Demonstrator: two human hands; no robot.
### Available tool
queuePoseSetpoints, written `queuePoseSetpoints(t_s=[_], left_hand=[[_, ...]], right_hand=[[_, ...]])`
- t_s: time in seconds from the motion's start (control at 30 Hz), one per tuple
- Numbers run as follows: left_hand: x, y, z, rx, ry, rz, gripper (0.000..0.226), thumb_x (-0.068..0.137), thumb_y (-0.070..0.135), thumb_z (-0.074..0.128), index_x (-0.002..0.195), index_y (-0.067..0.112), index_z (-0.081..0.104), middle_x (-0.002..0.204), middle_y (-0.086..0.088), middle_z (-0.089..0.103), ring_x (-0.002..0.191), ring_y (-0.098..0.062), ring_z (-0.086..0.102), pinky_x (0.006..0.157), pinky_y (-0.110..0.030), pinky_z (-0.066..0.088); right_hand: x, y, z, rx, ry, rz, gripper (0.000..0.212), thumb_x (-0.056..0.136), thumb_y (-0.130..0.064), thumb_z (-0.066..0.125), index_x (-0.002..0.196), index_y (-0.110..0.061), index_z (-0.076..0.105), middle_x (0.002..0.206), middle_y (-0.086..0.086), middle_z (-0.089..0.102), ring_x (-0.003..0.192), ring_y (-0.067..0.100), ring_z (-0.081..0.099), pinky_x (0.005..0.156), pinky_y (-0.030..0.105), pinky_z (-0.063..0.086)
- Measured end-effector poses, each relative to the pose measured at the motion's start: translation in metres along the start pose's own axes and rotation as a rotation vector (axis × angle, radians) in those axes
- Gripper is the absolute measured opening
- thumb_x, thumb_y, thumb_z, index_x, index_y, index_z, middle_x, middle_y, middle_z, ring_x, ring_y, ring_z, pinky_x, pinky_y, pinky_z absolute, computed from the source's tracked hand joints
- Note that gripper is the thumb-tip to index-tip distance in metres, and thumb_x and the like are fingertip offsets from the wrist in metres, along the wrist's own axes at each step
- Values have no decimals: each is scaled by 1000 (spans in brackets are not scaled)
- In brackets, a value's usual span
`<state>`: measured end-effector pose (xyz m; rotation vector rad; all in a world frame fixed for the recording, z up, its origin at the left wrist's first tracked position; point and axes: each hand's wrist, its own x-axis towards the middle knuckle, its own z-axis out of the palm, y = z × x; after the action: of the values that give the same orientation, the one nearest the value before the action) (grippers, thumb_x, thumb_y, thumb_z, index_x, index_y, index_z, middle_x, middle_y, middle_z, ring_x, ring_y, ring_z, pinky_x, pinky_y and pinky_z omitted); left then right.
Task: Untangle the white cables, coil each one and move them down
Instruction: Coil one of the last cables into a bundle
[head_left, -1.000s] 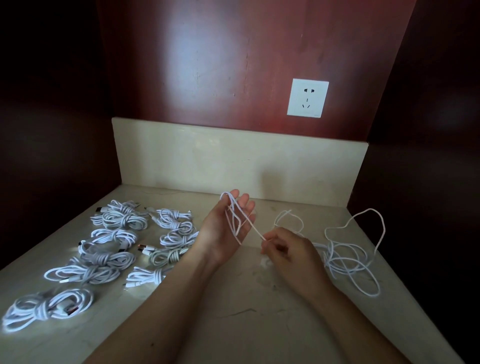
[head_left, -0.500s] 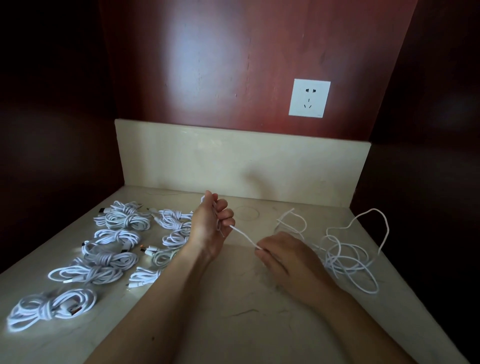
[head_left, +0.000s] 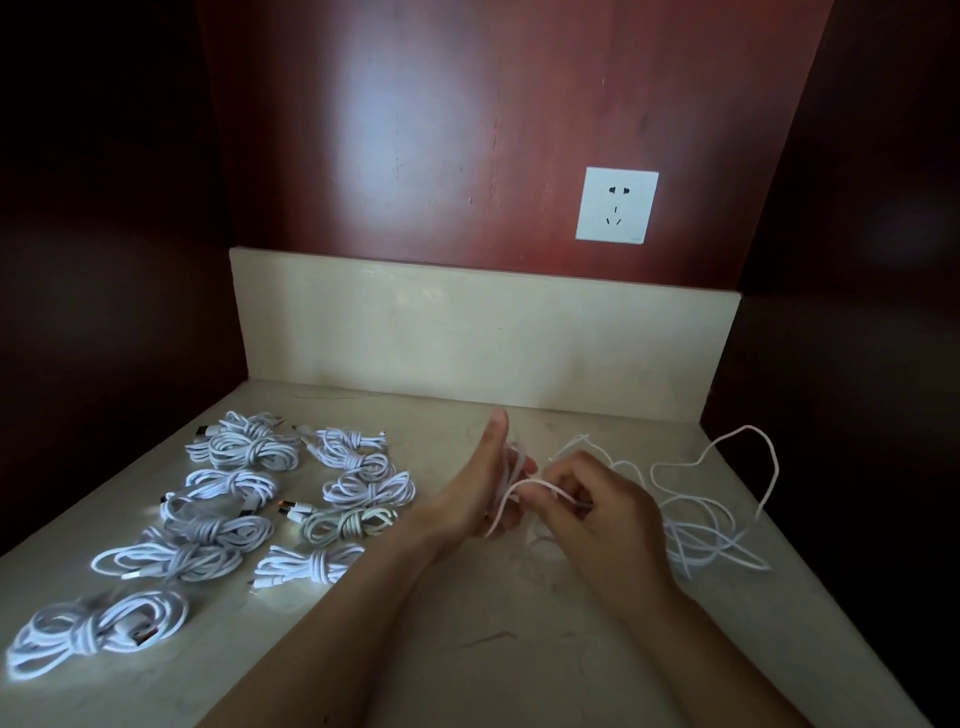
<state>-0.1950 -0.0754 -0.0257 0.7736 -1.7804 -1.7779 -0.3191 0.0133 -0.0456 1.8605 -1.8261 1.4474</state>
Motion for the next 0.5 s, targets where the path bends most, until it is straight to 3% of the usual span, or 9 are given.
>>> queuePoseSetpoints(t_s=[0.1, 0.2, 0.33, 0.5], left_hand=[[-2, -1, -1, 105, -214, -11, 76, 91, 71, -2, 75, 18, 50, 59, -2, 46, 48, -13, 35, 45, -24, 22], [-4, -2, 1, 128, -285, -18, 64, 92, 73, 15, 80, 19, 48, 54, 2, 41, 45, -11, 30, 45, -23, 22], [-6, -3, 1, 226, -192, 67, 39, 104, 47, 34, 77, 21, 43, 48, 7, 35, 44, -9, 27, 45, -24, 22], [-5, -1, 1, 234, -65, 248, 44, 106, 35, 34, 67, 18, 44, 42, 8, 38, 39, -10, 29, 44, -26, 26]], right_hand=[[4, 8, 1, 66, 16, 15, 10, 89, -36, 63, 83, -29, 58, 80, -15, 61, 76, 7, 60, 65, 36, 50], [7, 13, 3, 149, 24, 2, 8, 91, -20, 56, 90, -23, 63, 90, -15, 59, 85, 8, 61, 71, 37, 52], [7, 16, 8, 184, 30, 21, 13, 92, -15, 51, 94, -19, 63, 92, -10, 60, 89, 11, 60, 75, 29, 48], [4, 20, 9, 240, 49, 136, 11, 96, -20, 55, 98, -30, 62, 88, -10, 64, 77, 13, 64, 67, 33, 51]])
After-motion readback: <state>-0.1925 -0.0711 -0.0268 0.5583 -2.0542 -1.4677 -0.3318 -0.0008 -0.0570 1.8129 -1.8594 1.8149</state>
